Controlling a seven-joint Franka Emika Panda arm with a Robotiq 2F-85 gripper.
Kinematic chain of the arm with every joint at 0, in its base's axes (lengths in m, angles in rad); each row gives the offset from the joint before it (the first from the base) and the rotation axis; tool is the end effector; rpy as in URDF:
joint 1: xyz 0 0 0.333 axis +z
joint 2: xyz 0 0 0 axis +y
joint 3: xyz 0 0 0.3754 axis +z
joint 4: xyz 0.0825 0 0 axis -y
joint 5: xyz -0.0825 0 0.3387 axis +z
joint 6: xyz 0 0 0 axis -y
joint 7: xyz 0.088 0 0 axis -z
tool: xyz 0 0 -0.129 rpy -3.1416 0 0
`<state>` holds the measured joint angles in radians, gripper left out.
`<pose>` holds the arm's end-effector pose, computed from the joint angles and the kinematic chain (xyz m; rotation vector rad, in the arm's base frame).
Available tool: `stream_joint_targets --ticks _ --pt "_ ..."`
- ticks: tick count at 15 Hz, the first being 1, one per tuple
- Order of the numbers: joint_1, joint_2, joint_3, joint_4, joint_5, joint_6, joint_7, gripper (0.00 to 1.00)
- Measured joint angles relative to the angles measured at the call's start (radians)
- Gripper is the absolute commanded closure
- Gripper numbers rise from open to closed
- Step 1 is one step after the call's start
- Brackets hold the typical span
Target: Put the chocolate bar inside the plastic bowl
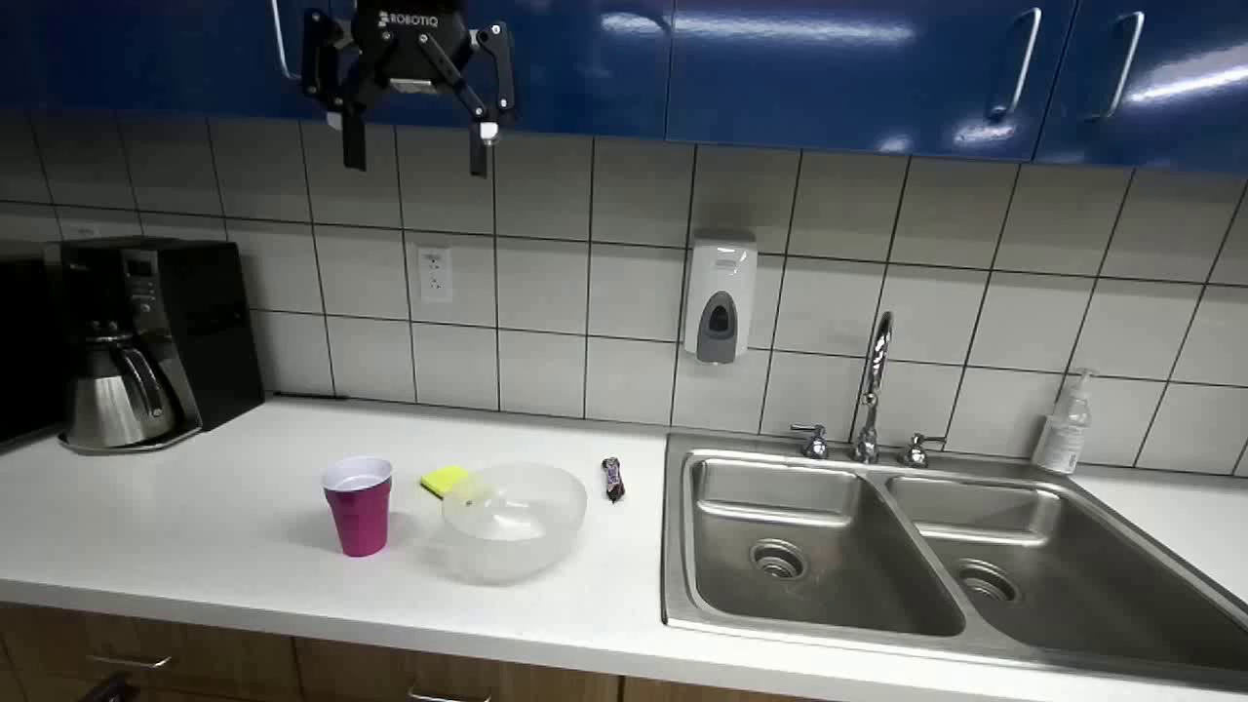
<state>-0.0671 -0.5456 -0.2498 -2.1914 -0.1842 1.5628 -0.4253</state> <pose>0.2723 -0.1411 0.6104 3.1084 0.2447 -0.1703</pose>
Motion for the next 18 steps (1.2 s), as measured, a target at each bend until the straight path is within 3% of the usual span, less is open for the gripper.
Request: stream_joint_targets --ticks 18 --pt "0.0 0.005 -0.002 -0.049 -0.011 0.014 -0.021 0.0"
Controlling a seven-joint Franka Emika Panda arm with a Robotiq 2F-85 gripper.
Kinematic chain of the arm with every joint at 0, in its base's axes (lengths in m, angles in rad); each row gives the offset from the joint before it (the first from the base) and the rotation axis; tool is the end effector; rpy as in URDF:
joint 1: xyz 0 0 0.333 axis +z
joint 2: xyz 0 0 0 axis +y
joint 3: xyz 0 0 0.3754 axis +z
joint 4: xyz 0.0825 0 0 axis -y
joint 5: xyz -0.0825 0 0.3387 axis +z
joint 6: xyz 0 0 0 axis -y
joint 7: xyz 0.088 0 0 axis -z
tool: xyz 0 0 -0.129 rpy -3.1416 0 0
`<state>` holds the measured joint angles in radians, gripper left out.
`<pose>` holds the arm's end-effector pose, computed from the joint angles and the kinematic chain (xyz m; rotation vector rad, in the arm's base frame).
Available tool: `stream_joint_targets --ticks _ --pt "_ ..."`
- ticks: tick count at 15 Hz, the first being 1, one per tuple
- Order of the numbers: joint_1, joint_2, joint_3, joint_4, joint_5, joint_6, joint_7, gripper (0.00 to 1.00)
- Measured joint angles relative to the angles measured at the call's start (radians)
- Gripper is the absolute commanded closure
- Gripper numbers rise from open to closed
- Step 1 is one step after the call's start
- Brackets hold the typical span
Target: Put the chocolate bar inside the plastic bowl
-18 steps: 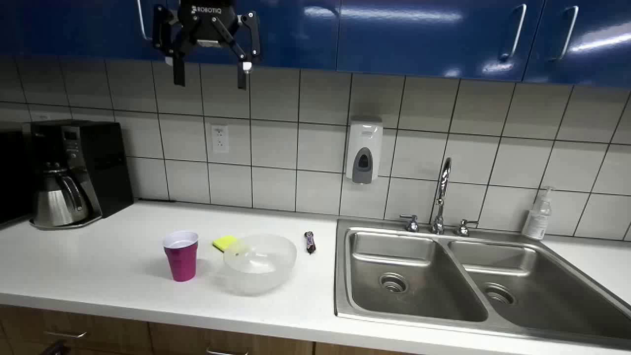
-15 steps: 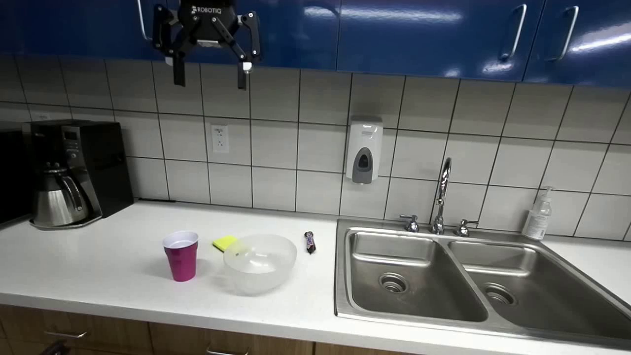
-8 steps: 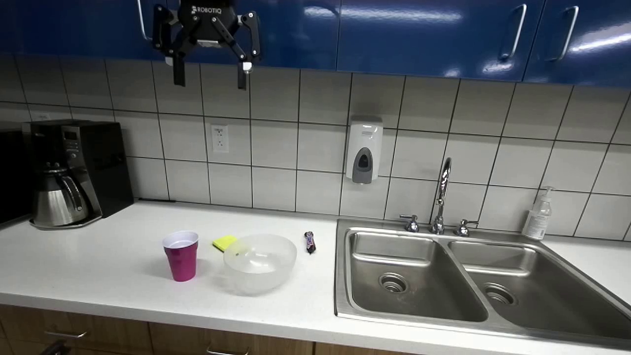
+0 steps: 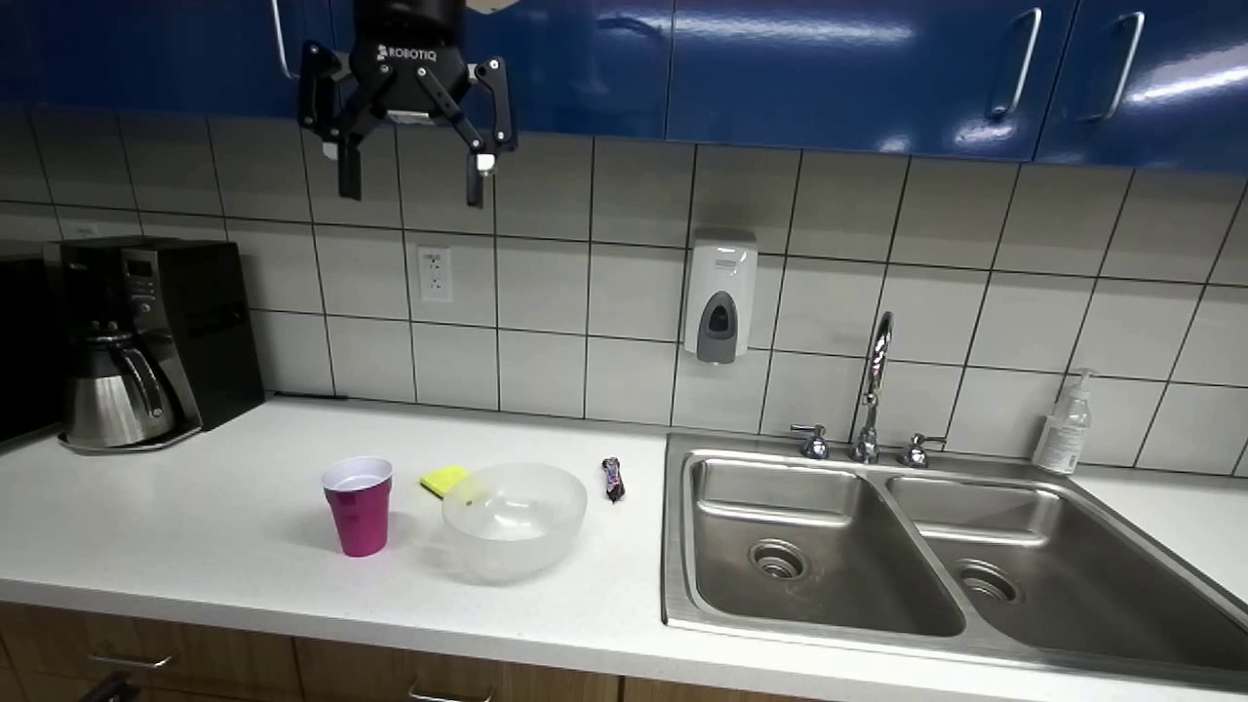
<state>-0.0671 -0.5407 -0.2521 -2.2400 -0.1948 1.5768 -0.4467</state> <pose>0.2712 -0.1401 0.5898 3.1061 0.2889 -0.2334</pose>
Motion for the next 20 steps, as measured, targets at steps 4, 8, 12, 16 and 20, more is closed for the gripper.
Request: stream_joint_targets --ticks 4,8,12,16,20 --pt "0.0 0.005 -0.018 -0.039 -0.023 0.065 -0.012 0.0" --pt "-0.003 0.026 -0.055 -0.083 -0.042 0.174 -0.017 0.0" --pt "-0.021 0.075 -0.095 -0.121 -0.042 0.321 -0.027 0.0" --pt "-0.045 0.157 -0.128 -0.14 -0.042 0.466 -0.043 0.0" --pt "-0.065 0.255 -0.141 -0.141 -0.038 0.57 -0.053 0.0"
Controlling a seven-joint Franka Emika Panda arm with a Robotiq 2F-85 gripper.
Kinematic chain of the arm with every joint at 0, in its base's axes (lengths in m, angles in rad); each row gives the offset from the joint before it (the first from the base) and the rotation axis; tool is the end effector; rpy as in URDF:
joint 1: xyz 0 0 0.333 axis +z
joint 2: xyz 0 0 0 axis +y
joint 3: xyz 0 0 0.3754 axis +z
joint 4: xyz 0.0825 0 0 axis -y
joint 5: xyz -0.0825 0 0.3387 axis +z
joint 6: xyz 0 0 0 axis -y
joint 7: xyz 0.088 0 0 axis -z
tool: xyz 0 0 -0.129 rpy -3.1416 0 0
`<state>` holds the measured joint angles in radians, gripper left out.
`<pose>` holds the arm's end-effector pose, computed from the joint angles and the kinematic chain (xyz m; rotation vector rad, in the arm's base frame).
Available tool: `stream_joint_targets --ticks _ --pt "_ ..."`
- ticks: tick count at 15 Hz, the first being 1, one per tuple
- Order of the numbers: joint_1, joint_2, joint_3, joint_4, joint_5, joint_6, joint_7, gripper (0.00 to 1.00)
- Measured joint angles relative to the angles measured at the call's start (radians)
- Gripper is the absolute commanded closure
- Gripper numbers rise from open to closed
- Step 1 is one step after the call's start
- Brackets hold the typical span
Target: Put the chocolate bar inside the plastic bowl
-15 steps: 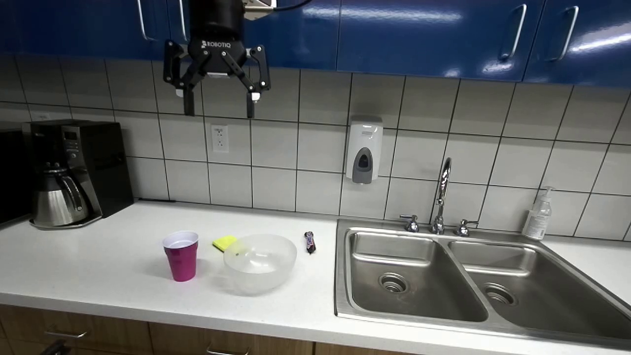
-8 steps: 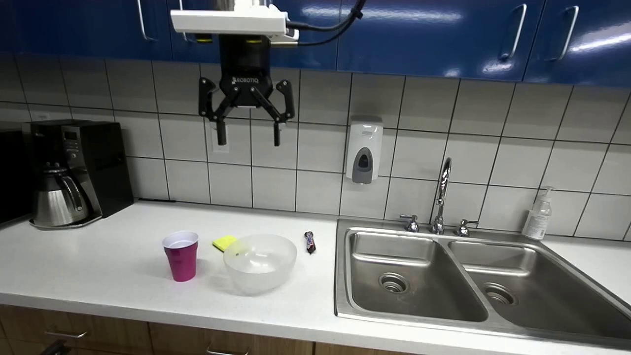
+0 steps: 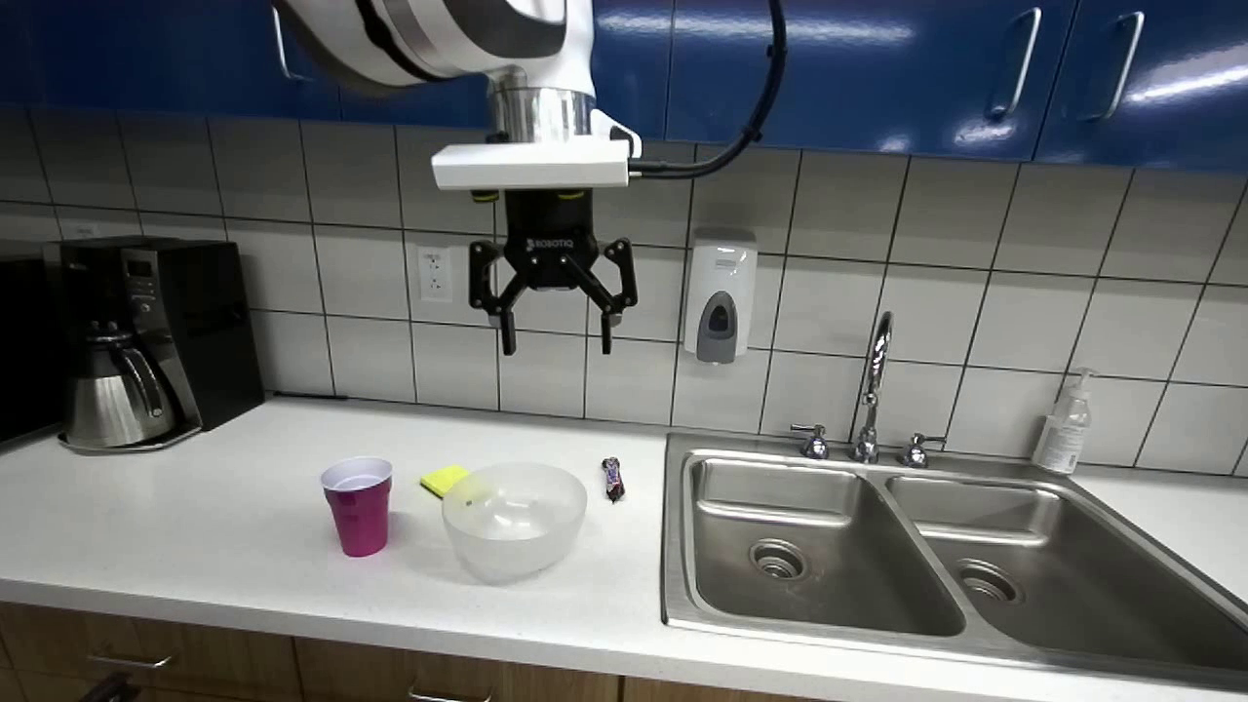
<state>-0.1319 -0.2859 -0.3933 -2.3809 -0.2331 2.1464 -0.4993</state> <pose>0.3396 -0.2253 0.4846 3.0408 0.1682 -0.0164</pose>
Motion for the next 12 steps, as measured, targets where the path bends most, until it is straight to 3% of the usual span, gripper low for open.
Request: stream_joint_targets --ticks 7,12 --pt "-0.037 0.178 0.0 0.032 0.079 0.19 0.0 0.0" --pt "-0.053 0.299 0.004 0.109 0.155 0.194 -0.015 0.0"
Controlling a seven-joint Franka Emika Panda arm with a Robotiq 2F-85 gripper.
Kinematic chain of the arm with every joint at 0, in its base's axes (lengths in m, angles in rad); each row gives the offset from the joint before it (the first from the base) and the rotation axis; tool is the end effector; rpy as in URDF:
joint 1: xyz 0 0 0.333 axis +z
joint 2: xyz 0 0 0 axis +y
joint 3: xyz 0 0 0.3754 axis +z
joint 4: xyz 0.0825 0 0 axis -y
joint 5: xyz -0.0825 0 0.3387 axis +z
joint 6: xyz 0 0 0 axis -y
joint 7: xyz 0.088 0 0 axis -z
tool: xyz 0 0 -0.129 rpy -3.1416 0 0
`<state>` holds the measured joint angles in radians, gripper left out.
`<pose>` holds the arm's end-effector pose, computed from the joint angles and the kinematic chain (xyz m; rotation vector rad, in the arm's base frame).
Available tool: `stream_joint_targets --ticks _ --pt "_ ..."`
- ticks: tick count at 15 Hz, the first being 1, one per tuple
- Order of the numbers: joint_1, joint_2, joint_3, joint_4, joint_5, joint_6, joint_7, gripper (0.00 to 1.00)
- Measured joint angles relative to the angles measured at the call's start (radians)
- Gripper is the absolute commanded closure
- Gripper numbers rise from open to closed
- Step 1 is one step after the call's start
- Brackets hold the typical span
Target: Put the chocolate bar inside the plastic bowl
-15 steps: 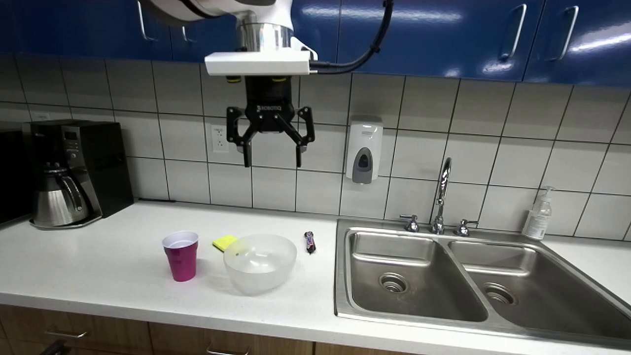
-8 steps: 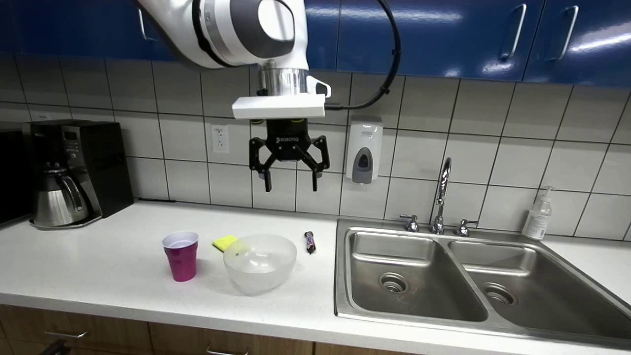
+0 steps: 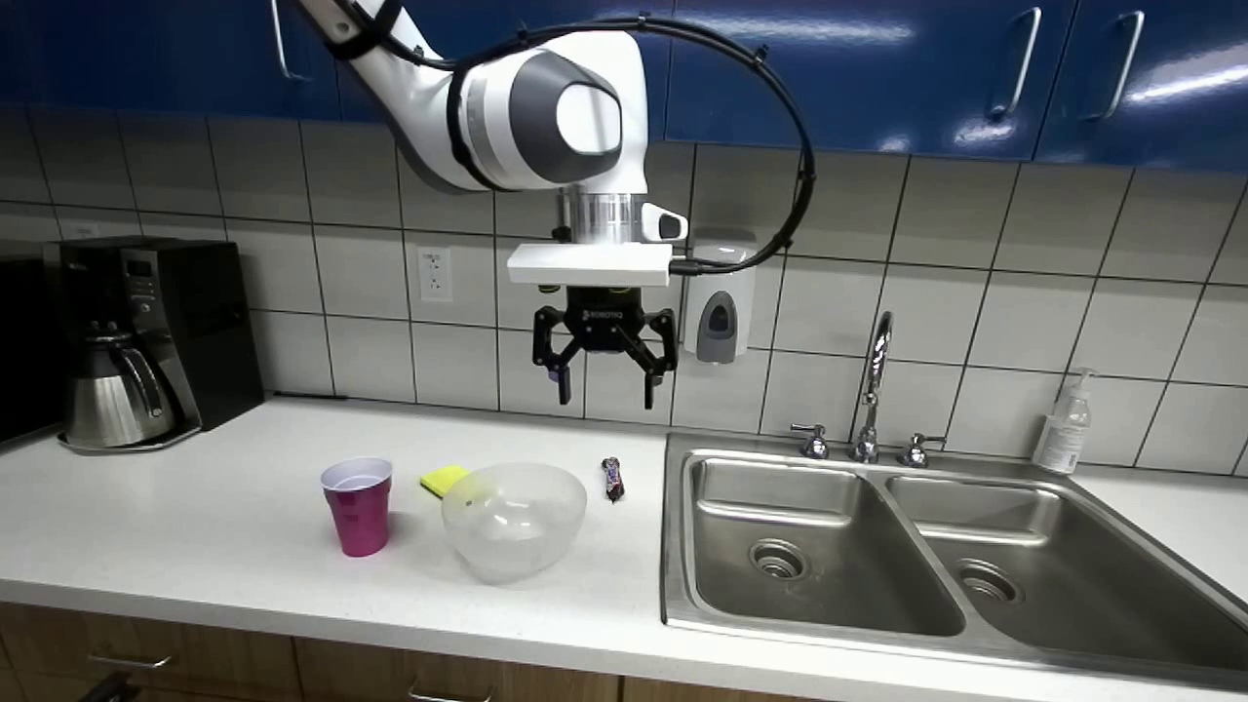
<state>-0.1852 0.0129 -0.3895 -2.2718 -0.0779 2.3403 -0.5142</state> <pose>0.4122 -0.2693 0.4245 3.0589 -0.0118 0.0244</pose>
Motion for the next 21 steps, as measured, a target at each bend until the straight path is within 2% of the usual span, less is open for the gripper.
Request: stream_joint_targets --ticks 5,10,16,21 --pt "-0.005 0.011 0.009 -0.001 -0.007 0.012 0.019 0.0" --pt "-0.007 0.033 0.051 -0.049 -0.022 0.114 0.107 0.0" --pt "-0.009 0.124 0.07 -0.046 -0.022 0.234 0.163 0.0" --pt "-0.021 0.228 0.076 0.02 -0.022 0.298 0.183 0.0"
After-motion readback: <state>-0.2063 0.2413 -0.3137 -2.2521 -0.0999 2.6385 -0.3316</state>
